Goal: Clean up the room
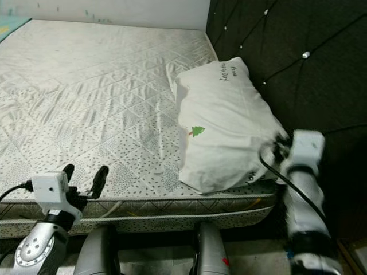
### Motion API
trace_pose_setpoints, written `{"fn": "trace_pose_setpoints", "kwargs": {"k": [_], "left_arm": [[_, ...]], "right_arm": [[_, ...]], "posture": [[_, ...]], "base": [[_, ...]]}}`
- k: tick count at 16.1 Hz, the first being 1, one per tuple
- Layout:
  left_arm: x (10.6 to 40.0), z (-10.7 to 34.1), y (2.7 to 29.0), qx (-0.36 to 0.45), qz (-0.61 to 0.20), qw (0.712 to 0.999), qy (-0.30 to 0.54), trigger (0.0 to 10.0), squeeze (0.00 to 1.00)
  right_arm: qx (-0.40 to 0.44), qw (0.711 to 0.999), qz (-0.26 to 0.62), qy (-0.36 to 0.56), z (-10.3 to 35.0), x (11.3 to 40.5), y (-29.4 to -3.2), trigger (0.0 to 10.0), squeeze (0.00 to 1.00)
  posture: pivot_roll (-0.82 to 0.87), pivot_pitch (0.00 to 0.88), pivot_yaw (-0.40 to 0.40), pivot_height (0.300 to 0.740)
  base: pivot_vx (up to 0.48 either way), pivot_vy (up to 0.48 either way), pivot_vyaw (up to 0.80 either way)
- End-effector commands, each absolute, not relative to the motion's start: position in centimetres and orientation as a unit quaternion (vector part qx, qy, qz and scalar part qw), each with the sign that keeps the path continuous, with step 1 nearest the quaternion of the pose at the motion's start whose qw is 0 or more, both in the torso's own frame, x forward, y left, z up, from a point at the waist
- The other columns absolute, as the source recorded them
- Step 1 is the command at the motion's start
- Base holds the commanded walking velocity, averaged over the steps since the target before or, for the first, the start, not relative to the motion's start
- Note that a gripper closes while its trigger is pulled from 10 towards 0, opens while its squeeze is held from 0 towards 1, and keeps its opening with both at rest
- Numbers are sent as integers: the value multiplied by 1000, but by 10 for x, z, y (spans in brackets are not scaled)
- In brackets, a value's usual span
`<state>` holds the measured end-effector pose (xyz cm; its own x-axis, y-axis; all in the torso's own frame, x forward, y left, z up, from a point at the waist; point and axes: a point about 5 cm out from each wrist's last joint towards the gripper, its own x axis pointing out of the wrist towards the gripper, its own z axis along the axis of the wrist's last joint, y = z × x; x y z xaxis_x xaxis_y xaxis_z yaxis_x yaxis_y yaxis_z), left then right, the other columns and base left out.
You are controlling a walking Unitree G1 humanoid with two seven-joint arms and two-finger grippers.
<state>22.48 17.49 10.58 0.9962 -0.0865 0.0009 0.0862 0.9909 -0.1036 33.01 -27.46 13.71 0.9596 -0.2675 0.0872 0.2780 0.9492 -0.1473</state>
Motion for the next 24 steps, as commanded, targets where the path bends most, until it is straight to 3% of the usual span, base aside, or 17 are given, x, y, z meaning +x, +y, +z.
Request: {"fn": "trace_pose_setpoints", "kwargs": {"k": [1,7,12,13,14,20,22,24], "left_arm": [[226,106,174,-48,-46,998,1,10000,0],[221,107,177,-45,-36,998,1,10000,0],[218,108,180,-38,-34,999,3,10000,0],[218,109,181,-37,-32,999,4,10000,0],[217,109,181,-36,-32,999,4,10000,0],[219,108,179,-38,-33,999,6,10000,0],[221,109,178,-39,-34,999,3,10000,0],[221,109,178,-40,-32,999,1,10000,0]], "right_arm": [[-76,987,-128,-53,149,339,-268,10000,1000],[-49,996,-65,-17,147,375,-224,10000,1000],[-28,990,-91,106,114,380,-195,10000,1000],[-27,981,-95,167,93,372,-189,10000,290],[-25,975,-91,201,81,366,-185,10000,0],[19,960,-88,265,59,355,-179,10000,0],[41,965,-90,242,68,361,-177,10000,0],[74,981,-75,160,95,375,-171,10000,0]], "posture": [[52,55,-59,561],[94,62,-65,561],[141,75,-57,561],[150,77,-58,561],[152,76,-60,561],[138,73,-62,561],[138,71,-62,561],[138,69,-64,561]], "base": [[0,0,0],[0,0,0],[0,0,0],[0,0,0],[0,0,0],[0,0,0],[0,0,0],[0,0,0]]}}
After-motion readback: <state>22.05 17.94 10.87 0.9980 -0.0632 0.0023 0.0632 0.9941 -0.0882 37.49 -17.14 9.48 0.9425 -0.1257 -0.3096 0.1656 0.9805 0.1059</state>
